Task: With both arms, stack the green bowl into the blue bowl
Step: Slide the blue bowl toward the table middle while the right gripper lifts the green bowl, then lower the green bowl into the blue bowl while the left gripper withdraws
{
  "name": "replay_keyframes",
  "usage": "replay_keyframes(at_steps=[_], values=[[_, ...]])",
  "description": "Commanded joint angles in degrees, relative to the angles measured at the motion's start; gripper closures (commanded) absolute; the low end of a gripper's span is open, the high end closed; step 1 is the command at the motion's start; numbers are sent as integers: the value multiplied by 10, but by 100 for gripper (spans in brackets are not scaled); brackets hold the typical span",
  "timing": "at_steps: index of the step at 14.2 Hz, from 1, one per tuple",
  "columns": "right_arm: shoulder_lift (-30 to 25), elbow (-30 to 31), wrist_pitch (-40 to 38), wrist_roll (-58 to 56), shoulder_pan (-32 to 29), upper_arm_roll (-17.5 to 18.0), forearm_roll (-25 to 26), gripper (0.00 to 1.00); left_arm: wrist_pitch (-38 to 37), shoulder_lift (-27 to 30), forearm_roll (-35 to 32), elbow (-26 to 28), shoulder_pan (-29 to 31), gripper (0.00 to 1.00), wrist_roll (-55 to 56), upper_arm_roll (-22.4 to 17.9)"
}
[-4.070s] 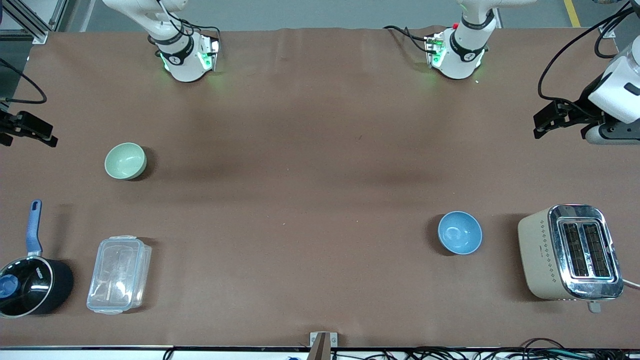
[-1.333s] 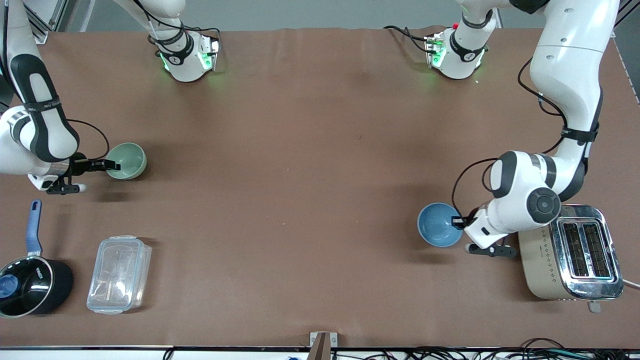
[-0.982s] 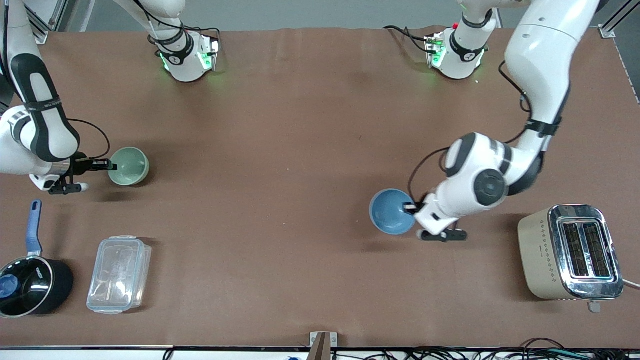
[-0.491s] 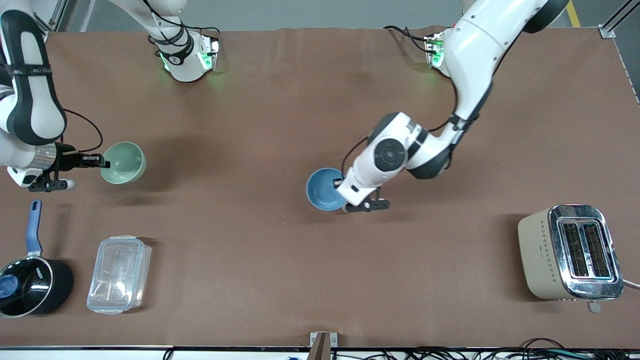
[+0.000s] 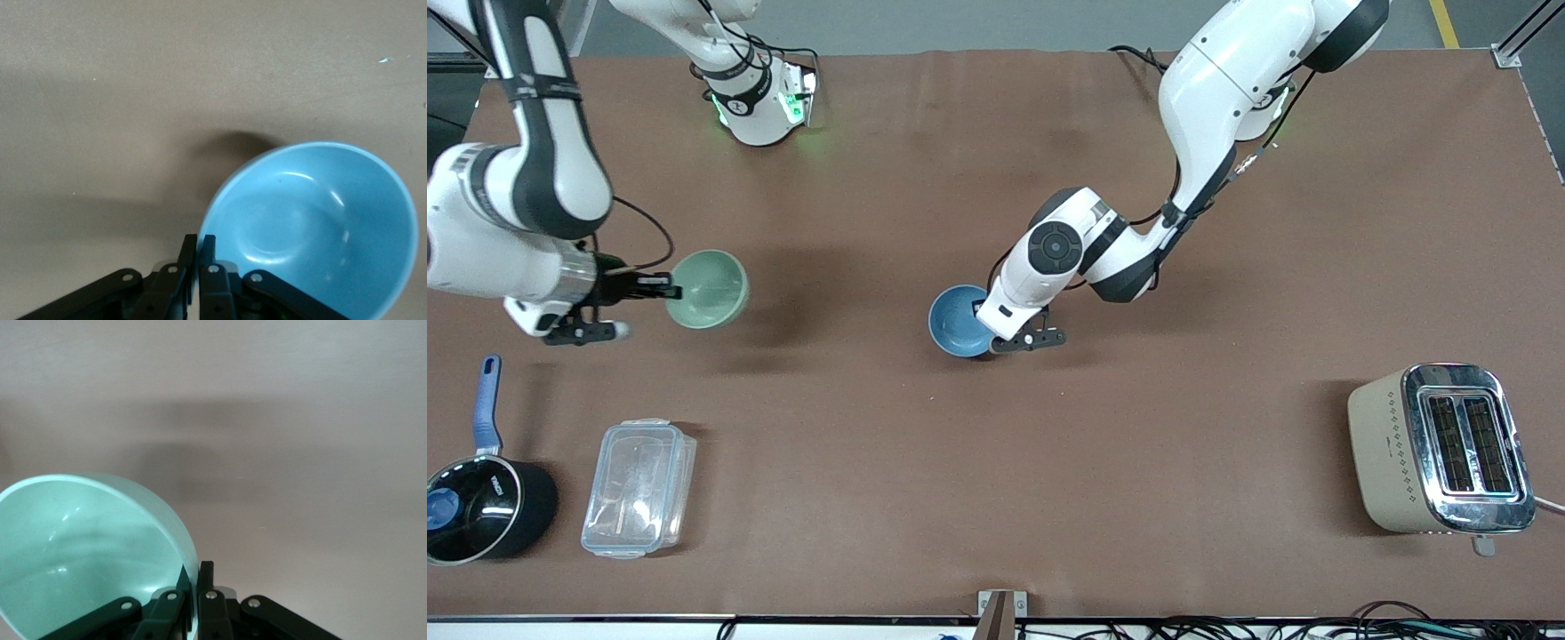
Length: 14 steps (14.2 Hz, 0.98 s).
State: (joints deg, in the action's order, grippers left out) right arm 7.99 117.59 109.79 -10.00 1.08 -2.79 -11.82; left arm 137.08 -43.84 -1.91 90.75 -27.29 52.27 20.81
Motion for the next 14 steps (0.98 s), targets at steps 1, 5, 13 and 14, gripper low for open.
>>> replay_keyframes(at_steps=[1, 5, 13, 14], values=[[-9, -15, -7, 44, 75, -5, -12, 97, -1, 2, -10, -14, -4, 55, 9, -9], [-4, -50, 10, 189, 167, -5, -41, 98, -42, 63, -12, -17, 22, 0, 21, -38], [74, -101, 82, 455, 320, -5, -56, 98, -202, 204, -107, -30, 184, 0, -156, -49], [83, -102, 89, 461, 328, -5, -77, 98, -214, 220, -107, -30, 207, 0, -194, -48]])
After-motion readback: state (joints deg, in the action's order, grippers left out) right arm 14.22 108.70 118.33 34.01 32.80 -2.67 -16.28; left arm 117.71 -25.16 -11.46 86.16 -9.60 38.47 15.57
